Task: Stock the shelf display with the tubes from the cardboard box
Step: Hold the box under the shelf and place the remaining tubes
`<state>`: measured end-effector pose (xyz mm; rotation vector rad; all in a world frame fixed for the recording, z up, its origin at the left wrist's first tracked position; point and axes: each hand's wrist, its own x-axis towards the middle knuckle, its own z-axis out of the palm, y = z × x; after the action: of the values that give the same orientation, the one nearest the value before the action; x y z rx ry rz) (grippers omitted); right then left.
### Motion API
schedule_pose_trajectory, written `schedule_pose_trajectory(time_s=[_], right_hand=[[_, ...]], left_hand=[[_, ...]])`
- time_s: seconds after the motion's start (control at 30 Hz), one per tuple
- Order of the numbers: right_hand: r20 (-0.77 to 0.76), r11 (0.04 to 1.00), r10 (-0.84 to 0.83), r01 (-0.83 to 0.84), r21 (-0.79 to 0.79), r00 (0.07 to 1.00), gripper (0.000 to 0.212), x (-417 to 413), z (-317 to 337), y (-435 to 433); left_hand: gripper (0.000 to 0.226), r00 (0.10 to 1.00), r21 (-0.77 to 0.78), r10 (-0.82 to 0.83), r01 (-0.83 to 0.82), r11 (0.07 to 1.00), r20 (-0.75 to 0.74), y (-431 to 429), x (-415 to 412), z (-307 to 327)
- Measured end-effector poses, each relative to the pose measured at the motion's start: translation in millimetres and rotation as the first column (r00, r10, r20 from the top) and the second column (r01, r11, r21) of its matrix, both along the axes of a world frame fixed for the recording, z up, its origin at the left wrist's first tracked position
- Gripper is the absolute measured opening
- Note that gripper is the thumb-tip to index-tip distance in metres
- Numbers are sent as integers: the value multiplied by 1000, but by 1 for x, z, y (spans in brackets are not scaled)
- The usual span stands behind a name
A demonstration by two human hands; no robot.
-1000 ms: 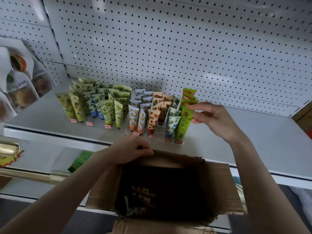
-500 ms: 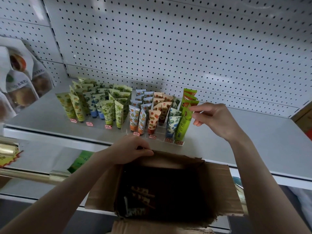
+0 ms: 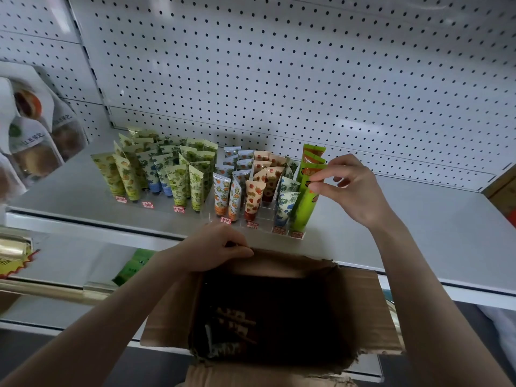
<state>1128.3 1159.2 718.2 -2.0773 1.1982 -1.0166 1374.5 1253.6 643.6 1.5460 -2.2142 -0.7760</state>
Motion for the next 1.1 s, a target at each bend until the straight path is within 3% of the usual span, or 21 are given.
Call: schedule_pose_trajectory(time_s=[0.23, 0.87, 1.0, 1.1], right_hand=[[37, 996, -76, 78, -46, 996, 15, 1, -7, -6], [44, 979, -193, 196, -61, 980, 20, -1, -11, 0], [183, 979, -199, 204, -8, 963, 18, -2, -8, 19], [296, 991, -125, 107, 79, 947, 16, 5, -7, 50]], left_hand=[[18, 1000, 8, 5, -5, 1000, -2, -1, 1, -1], [20, 1000, 0, -7, 7, 1000, -18, 3, -1, 1], [19, 1000, -9, -12, 11, 1000, -22, 4, -2, 1], [19, 1000, -14, -10, 10, 1000, -25, 4, -2, 0]])
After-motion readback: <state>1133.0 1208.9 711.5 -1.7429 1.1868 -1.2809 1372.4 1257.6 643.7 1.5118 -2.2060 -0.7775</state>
